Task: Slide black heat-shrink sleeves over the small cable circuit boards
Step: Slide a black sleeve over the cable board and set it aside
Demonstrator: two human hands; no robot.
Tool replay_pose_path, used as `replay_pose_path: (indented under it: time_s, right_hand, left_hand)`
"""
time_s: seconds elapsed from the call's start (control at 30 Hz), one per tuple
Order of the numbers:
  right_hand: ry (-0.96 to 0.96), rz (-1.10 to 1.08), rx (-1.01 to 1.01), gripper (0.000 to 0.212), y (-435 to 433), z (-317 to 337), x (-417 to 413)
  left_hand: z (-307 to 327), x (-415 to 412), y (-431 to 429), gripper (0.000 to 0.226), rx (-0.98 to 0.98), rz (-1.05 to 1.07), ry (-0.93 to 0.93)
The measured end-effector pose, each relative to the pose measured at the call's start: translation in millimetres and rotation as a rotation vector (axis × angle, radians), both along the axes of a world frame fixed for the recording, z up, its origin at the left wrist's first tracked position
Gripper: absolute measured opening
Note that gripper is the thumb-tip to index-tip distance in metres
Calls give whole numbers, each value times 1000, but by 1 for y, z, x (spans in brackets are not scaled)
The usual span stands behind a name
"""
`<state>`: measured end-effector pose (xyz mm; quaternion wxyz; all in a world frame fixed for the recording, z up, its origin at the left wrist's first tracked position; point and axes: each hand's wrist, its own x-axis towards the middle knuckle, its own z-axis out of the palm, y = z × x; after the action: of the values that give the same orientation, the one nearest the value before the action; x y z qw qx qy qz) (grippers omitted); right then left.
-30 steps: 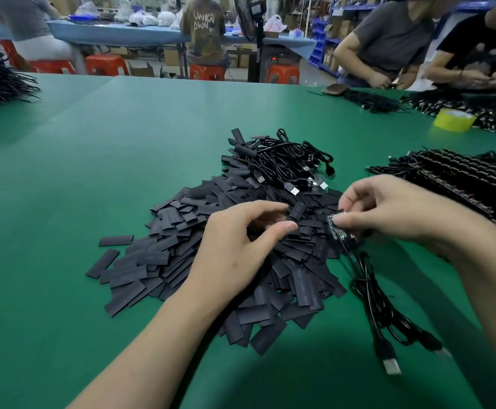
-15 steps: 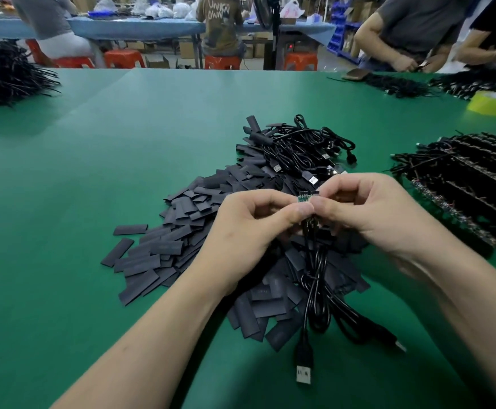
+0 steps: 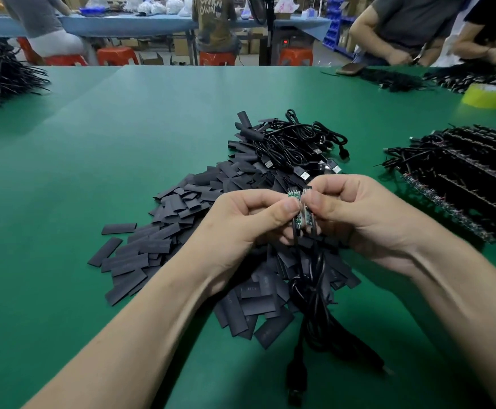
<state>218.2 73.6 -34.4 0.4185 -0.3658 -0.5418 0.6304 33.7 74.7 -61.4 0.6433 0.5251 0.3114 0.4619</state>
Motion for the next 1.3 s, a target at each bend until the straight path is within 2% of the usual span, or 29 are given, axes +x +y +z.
replay_pose_path:
  time_s: [0.1, 0.2, 0.3, 0.37, 0.43, 0.53, 0.57, 0.63, 0.7, 0.87, 0.9, 1.07, 1.17, 1.3]
  right_hand:
    - [29, 17, -53, 11, 4, 6, 17]
    - [200, -80, -183, 15, 10, 5, 34]
    - [270, -152, -314, 20, 16, 1, 41]
    - [288, -134, -389, 25, 18, 0, 45]
    - [196, -127, -380, 30, 18, 1, 51]
    - [-263, -192, -186, 41, 17, 1, 56]
    - [-390, -232, -111, 39, 16, -1, 55]
    - [-581, -389, 112, 24, 16, -5, 49]
    - [-682, -528, 379, 10, 16, -9, 38]
    - [-843, -403, 772, 22, 8, -19, 5]
    - [-818, -355, 771, 23, 7, -21, 1]
    - [-572, -224, 499, 17, 3, -25, -9]
    - [-439, -260, 468, 20, 4, -26, -11]
    - [-5, -365, 274, 25, 6, -23, -6]
  left_hand:
    - [2, 1, 0, 16, -4, 20, -8]
    - [0, 0, 2, 17, 14, 81, -16]
    - [0, -2, 4, 19, 65, 161, 12]
    - [-1, -3, 5, 17, 99, 218, 49]
    - [-3, -5, 7, 15, 115, 258, 65]
    - [-2, -7, 7, 11, 133, 279, 83]
    - [-2, -6, 7, 10, 151, 288, 98]
    - [-2, -5, 7, 10, 222, 336, 181]
    - [-4, -4, 7, 10, 288, 393, 262]
    - [-4, -1, 7, 11, 386, 496, 313]
    - [-4, -1, 7, 11, 400, 505, 315]
    - [-7, -1, 8, 10, 414, 516, 357]
    - [-7, -6, 10, 12, 554, 487, 595]
    - [-8, -18, 11, 12, 703, 227, 902]
